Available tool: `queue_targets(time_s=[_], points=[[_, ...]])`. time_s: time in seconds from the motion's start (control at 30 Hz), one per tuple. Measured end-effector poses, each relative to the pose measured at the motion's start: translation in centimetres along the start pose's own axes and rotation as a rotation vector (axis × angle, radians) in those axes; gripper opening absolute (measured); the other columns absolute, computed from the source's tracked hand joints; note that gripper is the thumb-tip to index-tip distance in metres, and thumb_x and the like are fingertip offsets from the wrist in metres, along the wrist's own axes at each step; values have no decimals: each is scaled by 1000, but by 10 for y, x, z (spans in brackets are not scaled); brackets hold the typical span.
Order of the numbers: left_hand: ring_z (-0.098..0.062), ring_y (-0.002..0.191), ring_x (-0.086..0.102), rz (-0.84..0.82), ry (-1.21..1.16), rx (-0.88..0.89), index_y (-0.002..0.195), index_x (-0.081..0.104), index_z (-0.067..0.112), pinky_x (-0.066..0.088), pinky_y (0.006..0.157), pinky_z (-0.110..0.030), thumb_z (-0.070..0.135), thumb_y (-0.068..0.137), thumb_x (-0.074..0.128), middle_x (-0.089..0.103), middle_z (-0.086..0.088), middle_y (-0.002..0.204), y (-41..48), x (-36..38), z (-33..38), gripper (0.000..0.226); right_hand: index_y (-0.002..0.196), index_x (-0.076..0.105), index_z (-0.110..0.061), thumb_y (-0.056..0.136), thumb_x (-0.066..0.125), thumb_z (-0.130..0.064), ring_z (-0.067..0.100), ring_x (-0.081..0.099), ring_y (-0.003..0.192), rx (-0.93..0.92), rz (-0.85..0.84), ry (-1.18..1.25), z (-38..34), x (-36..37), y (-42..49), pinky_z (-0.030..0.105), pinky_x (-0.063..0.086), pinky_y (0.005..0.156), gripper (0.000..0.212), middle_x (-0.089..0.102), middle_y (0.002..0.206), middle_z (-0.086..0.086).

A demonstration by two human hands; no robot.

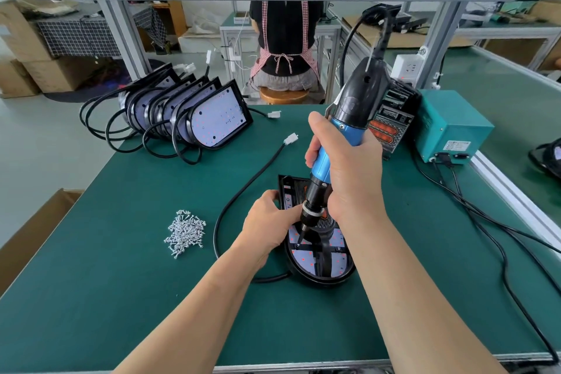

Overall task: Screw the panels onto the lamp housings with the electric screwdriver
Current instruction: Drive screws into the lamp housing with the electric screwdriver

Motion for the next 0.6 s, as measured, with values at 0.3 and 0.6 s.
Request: queue_targets(time_s=[0.3, 0.6], points=[[-19, 78, 61, 19, -25, 4, 91, 60, 21, 48, 70, -33, 43, 55, 68, 69, 2, 85, 2, 0, -4, 43, 78, 56, -5, 85, 72, -12, 17, 44, 48, -22, -139, -50, 4, 15, 3, 24, 42, 51, 19, 49, 52, 4], [-26, 83, 67, 49, 2, 2, 88, 62, 21, 55, 78, -42, 40, 53, 65, 70, 0, 83, 6, -2, -7, 40, 62, 46, -11, 81, 63, -6, 20, 40, 48, -23, -245, -56, 7, 23, 1, 25, 41, 54, 26, 44, 48, 8]])
Point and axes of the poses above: each hand's wrist, its own y-axis towards the middle knuckle, its own x-axis out of the palm, z = x × y, the point moved 8 cm from there along y, towards the middle knuckle
